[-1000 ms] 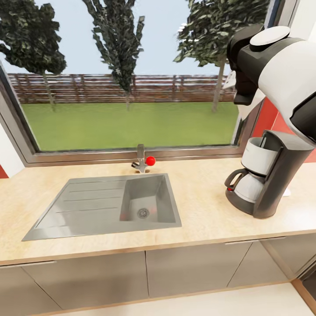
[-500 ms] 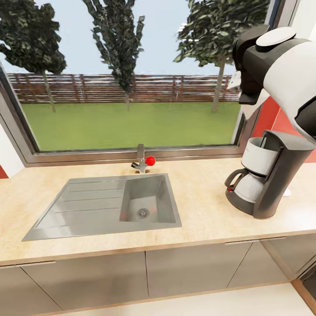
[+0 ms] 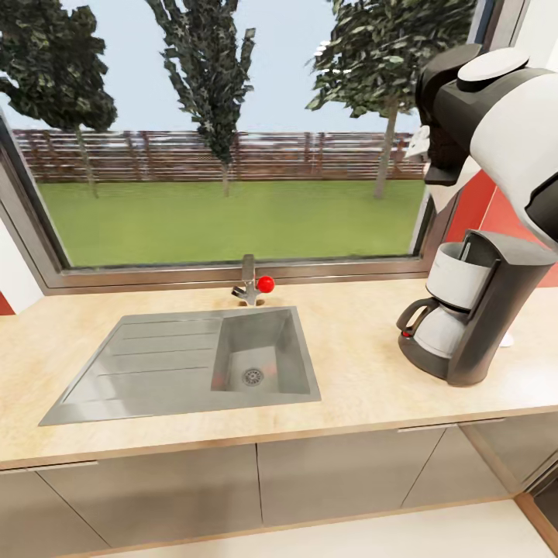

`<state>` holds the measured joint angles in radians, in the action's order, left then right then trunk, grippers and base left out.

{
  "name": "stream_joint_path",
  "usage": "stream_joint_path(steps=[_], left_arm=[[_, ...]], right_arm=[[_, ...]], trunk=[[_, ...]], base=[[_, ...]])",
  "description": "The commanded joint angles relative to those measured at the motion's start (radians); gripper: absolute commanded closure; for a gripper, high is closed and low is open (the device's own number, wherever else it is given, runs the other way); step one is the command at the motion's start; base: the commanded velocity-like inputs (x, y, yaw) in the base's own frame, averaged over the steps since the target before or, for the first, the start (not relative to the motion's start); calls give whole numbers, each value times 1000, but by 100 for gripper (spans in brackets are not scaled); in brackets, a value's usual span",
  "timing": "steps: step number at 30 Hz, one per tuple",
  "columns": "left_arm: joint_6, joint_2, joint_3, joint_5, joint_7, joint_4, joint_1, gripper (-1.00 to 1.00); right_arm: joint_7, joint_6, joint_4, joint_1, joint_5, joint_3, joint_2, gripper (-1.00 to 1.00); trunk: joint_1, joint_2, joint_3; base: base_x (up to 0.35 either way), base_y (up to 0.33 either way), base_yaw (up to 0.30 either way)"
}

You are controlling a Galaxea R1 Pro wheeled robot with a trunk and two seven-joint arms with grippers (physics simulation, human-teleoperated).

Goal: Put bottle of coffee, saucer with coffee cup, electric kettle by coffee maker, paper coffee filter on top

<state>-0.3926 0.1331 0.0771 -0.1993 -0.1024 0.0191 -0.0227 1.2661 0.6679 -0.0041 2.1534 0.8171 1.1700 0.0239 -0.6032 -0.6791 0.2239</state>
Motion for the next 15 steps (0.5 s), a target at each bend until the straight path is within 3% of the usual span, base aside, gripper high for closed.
stream_joint_path(steps=[1, 4, 7, 15], left_arm=[[-1, 13, 5, -15, -12, -2, 0, -100], [-3, 59, 7, -83, -19, -12, 1, -100], [-5, 80, 7, -134, -23, -16, 0, -100], [1, 83, 7, -158, -26, -17, 0, -100]], right_arm=[[4, 11, 0, 1, 7, -7, 0, 100], [6, 6, 0, 0, 8, -7, -1, 100], [8, 4, 1, 0, 8, -7, -1, 100], [8, 3, 1, -5, 12, -6, -1, 100]], trunk=[[0, -1, 1], [0, -1, 1], [0, -1, 1], [0, -1, 1]], base=[[0, 0, 0], [0, 0, 0], [0, 0, 0], [59, -153, 0]])
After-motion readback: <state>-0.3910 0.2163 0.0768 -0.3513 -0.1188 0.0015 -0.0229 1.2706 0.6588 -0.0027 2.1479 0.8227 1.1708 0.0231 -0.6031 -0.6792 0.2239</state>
